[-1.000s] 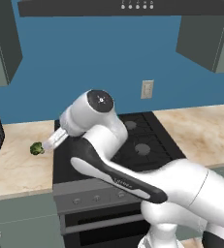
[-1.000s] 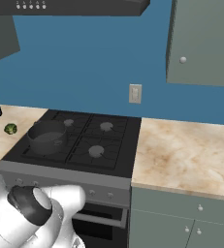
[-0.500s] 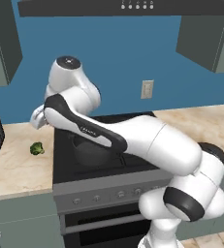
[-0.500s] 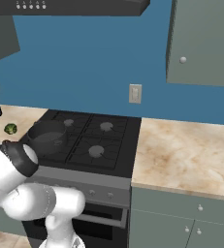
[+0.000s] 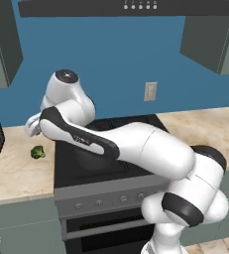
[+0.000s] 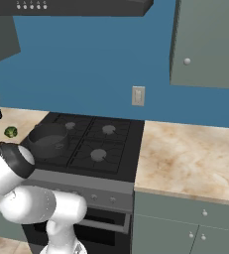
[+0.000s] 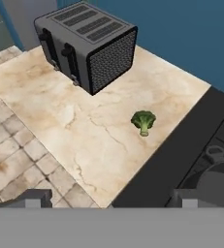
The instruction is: Turn on the burner for the pot on the stove. Wait thirty seconds for the pot to heat up. Then add the broccoli to the pot.
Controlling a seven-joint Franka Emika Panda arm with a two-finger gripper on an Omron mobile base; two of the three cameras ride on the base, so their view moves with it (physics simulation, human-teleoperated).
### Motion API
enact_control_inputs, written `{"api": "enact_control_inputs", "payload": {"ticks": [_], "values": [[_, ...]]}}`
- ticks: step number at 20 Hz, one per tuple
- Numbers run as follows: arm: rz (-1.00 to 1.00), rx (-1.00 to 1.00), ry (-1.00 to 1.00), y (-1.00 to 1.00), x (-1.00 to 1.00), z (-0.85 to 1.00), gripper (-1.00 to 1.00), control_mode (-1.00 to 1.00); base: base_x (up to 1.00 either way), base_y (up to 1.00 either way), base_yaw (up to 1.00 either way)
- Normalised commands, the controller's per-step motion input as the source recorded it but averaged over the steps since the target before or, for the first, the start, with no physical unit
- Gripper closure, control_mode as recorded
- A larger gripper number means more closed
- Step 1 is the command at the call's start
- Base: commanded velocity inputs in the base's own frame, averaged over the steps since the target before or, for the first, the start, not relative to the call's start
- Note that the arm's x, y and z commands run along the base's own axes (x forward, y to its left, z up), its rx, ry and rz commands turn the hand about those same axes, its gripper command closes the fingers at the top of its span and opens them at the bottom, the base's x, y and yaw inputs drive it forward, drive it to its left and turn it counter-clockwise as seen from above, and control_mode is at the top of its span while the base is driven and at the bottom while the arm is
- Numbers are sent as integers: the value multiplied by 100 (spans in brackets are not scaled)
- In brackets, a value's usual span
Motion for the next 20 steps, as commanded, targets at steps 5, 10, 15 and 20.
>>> {"api": "enact_control_inputs", "payload": {"ticks": [5, 10, 15, 20], "values": [[0, 8, 1, 1, 22, -40, -100, -100, 0, 0, 0], [-1, 1, 14, 4, 41, -15, -100, -100, 0, 0, 0], [-5, 0, 30, 11, 50, -8, -100, -100, 0, 0, 0], [-10, 0, 26, 37, 38, -7, -100, -100, 0, 0, 0]]}}
